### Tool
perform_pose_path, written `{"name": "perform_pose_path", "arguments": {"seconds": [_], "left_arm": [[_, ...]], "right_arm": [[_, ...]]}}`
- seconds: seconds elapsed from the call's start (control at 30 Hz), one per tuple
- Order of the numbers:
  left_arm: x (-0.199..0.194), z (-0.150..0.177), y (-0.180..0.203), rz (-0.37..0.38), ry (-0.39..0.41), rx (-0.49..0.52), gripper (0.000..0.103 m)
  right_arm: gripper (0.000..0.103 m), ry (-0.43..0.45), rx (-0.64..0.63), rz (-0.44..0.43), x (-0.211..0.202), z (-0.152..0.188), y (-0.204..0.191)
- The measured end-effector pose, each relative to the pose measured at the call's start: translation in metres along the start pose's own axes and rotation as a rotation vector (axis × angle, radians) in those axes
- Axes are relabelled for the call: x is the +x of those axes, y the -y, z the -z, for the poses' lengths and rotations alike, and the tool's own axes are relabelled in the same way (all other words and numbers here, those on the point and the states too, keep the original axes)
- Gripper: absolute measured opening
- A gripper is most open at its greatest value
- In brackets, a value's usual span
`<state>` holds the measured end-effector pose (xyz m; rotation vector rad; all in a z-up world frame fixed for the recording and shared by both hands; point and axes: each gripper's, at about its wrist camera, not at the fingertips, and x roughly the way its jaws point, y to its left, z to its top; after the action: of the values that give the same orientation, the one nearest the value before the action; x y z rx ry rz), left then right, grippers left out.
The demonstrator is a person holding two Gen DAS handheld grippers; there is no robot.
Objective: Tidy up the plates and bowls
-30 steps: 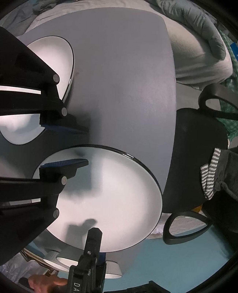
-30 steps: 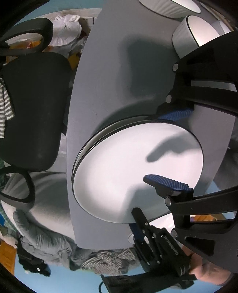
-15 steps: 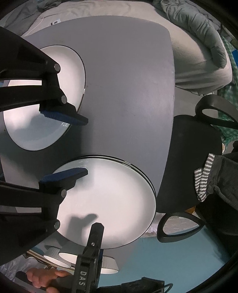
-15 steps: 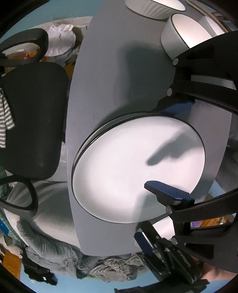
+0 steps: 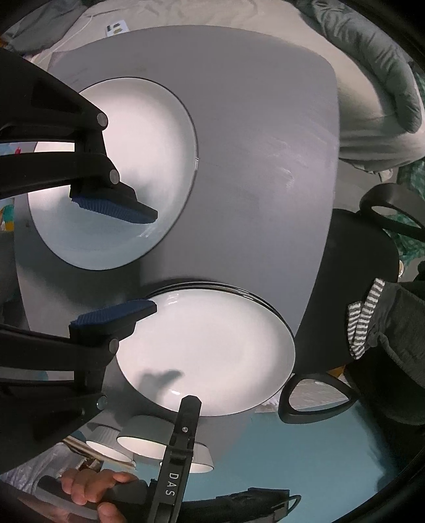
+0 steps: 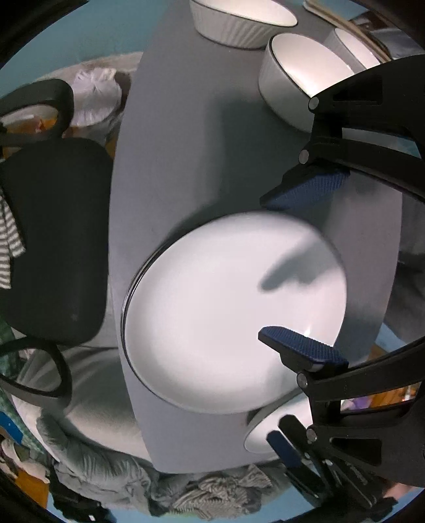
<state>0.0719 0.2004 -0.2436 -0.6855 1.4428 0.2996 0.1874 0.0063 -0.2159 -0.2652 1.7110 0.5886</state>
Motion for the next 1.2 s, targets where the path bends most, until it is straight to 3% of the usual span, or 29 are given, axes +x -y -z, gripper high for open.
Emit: {"name": "perform_pose_path", "arguments": {"seconds": [0.5, 0.67, 1.2], "left_arm": [[-0.037, 0.042, -0.021, 0.010, 0.062, -0.054, 0.054], [-0.050, 0.068, -0.039, 0.012, 0.082, -0.098, 0.060], [-0.055, 0.151, -0.090, 0.009, 0.118, -0.263, 0.064]], "right_arm": [[0.074, 0.060, -0.107, 0.090, -0.020, 0.040, -0.007], [0.074, 0.086, -0.165, 0.126, -0.028, 0.059, -0.013], [0.074, 0.104, -0.346, 0.175, -0.034, 0.114, -0.058]]}}
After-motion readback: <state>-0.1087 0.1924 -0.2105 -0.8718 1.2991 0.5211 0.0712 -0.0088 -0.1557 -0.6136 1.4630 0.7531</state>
